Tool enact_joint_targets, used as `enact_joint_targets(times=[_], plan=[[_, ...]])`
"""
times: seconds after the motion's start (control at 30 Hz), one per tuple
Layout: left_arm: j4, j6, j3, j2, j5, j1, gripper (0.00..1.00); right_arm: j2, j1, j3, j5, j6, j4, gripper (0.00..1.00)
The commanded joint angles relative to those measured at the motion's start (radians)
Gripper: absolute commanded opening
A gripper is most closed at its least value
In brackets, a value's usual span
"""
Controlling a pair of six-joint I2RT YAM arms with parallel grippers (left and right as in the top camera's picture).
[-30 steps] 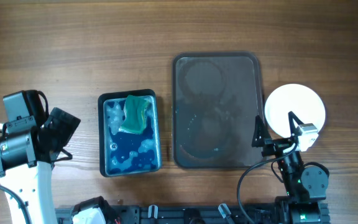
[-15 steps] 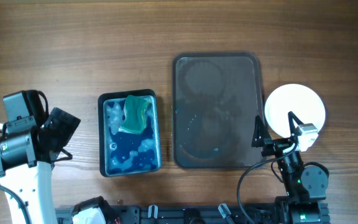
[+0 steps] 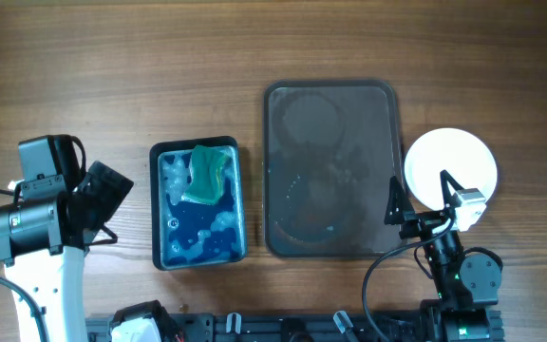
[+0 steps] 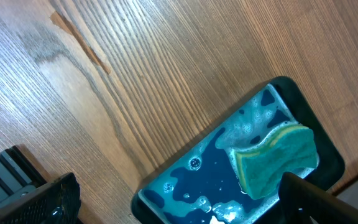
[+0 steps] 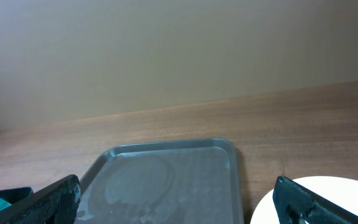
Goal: Clean dirty plates on tray and stack at the side
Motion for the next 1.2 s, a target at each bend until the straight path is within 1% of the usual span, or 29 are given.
enact_joint_targets(times=[0.0, 0.13, 0.2, 0.3, 0.4, 0.53, 0.6, 0.67, 0.73, 0.87, 0.97, 1.17], plan=[[0.003, -0.017, 0.015, -0.006, -0.006, -0.007, 1.00, -0.011, 0.005, -0.002, 0.015, -0.010, 0.009, 1.00], [0.003, -0.017, 0.014, -0.019, -0.008, -0.051, 1.00, -0.011, 0.005, -0.002, 0.015, -0.009, 0.009, 1.00], [0.047, -0.017, 0.006, -0.042, -0.037, -0.094, 1.00, -0.011, 0.005, -0.002, 0.015, -0.009, 0.009, 1.00], [0.214, 0.002, -0.038, -0.109, -0.036, -0.185, 1.00, -0.011, 0.005, -0.002, 0.015, -0.010, 0.009, 1.00], [0.385, 0.076, -0.120, -0.198, -0.032, -0.280, 1.00, -0.011, 0.005, -0.002, 0.015, -0.009, 0.009, 1.00], [0.535, 0.192, -0.245, -0.313, -0.017, -0.345, 1.00, -0.011, 0.005, -0.002, 0.015, -0.010, 0.009, 1.00], [0.602, 0.260, -0.314, -0.373, 0.006, -0.360, 1.00, -0.011, 0.005, -0.002, 0.015, -0.010, 0.009, 1.00], [0.661, 0.298, -0.378, -0.433, 0.034, -0.365, 1.00, -0.011, 0.005, -0.002, 0.015, -0.009, 0.009, 1.00], [0.724, 0.299, -0.455, -0.510, 0.043, -0.365, 1.00, -0.011, 0.005, -0.002, 0.015, -0.010, 0.009, 1.00], [0.883, 0.298, -0.665, -0.741, 0.052, -0.365, 1.00, -0.011, 0.005, -0.002, 0.015, -0.009, 0.009, 1.00], [0.924, 0.295, -0.761, -0.859, 0.055, -0.365, 1.00, -0.011, 0.005, -0.002, 0.015, -0.009, 0.009, 1.00], [0.939, 0.294, -0.900, -1.051, 0.059, -0.365, 1.00, -0.011, 0.005, -0.002, 0.015, -0.009, 0.009, 1.00]])
